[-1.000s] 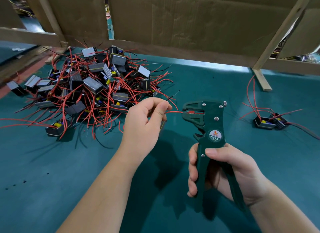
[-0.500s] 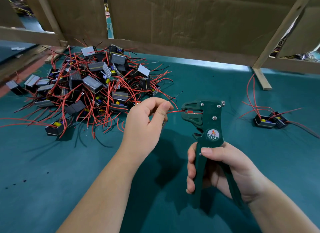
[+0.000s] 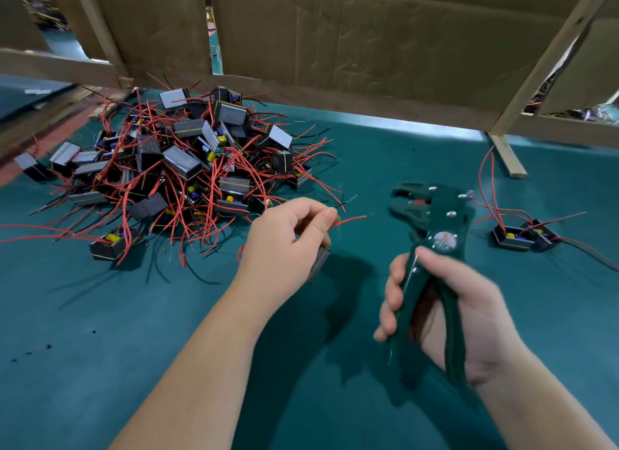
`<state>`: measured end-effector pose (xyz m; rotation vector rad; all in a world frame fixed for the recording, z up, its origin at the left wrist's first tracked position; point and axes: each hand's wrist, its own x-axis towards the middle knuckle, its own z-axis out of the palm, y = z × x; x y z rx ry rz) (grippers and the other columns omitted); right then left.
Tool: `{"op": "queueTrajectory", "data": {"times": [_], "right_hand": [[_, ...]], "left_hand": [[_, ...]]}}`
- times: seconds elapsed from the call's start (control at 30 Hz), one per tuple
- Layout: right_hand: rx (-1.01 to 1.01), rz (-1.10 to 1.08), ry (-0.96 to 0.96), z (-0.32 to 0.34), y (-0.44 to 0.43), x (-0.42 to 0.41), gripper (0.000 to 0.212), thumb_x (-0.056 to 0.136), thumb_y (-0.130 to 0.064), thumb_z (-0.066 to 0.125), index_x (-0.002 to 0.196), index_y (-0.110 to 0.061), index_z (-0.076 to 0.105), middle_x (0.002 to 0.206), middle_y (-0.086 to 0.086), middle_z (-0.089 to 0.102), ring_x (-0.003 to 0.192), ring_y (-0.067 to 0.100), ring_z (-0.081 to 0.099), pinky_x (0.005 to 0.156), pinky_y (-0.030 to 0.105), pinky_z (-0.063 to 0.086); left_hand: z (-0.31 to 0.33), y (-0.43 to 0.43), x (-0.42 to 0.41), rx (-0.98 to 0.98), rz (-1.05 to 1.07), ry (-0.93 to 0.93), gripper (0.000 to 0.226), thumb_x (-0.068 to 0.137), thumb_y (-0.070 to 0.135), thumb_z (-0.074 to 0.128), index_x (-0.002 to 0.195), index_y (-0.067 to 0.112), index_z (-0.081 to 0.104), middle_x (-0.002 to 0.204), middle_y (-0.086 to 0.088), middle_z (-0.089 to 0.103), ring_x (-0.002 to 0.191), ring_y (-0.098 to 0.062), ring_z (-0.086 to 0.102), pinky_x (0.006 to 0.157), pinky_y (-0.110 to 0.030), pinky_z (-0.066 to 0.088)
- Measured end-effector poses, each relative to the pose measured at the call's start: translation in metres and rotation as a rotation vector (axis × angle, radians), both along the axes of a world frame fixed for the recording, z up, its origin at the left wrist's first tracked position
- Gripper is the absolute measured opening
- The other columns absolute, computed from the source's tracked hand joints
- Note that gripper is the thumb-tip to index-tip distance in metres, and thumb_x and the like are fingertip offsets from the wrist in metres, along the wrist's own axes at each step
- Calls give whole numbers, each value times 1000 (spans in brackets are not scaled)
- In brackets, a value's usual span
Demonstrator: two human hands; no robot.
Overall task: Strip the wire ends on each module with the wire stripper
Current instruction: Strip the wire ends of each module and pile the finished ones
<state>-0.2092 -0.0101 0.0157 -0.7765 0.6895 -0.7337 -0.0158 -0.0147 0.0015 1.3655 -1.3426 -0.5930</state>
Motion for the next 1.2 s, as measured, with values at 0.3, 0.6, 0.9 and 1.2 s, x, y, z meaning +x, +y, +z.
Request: {"op": "queueTrajectory", "data": {"times": [0.3, 0.6, 0.9, 1.2], "right_hand": [[-101, 109, -75, -5, 1, 1, 56, 56, -37, 83, 100, -4, 71, 121, 30, 57, 73, 42, 63, 73, 53, 51], [-149, 172, 10, -15, 7, 11, 55, 64, -19, 76, 117, -7, 66, 83, 32, 62, 71, 41, 63, 69, 51, 51], [-232, -500, 297, -2, -29, -47, 21, 72, -9, 64, 92, -9, 58, 71, -1, 65, 61, 38, 66, 62, 51, 59], [-301, -573, 354, -6, -31, -50, 10, 88, -3, 59, 89, -7, 49, 58, -2, 57, 67, 43, 68, 64, 54, 58]], "left_hand": [[12, -3, -9, 196, -36, 786, 38, 101, 24, 41, 80, 20, 73, 57, 9, 51, 67, -8, 53, 77, -32, 40], [7, 4, -21, 190, -107, 489, 26, 101, 20, 45, 88, 20, 67, 77, 2, 65, 71, -12, 59, 65, -29, 48], [-4, 4, 24, 188, 638, -550, 27, 86, 28, 61, 113, 27, 66, 140, -14, 38, 132, -33, 29, 108, -44, 19], [-3, 3, 39, 402, 749, -604, 48, 83, 37, 61, 127, 20, 55, 136, -10, 38, 120, -35, 33, 106, -45, 16]]}}
